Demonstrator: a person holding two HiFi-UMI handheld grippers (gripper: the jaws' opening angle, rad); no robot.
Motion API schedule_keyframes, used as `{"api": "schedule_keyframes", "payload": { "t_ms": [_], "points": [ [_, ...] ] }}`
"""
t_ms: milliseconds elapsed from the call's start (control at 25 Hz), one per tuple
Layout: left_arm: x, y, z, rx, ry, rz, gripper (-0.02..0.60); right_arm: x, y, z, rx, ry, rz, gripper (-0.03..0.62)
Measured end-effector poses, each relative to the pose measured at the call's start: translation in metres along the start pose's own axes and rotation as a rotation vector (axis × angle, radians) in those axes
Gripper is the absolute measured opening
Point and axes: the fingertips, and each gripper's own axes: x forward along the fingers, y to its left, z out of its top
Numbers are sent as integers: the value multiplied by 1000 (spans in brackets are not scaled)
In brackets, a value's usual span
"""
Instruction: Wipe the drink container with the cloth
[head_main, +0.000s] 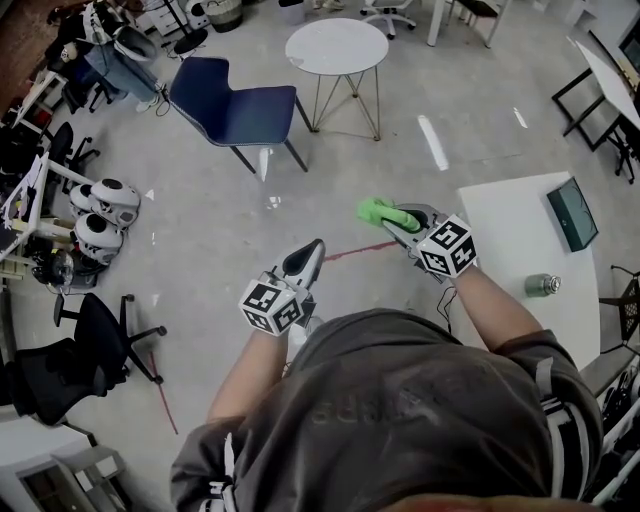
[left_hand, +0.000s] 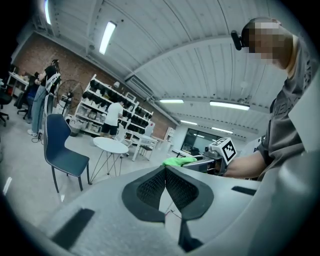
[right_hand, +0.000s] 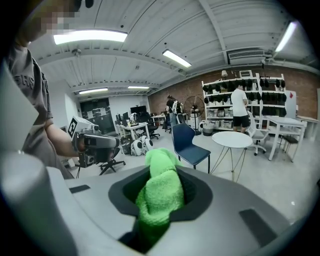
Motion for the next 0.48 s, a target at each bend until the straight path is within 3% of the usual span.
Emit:
{"api": "schedule_keyframes", "payload": {
  "t_ms": [480],
  "points": [
    [0, -2, -2, -2, 4, -8, 5, 0, 1, -5, 0, 14, -3, 77]
  ]
}}
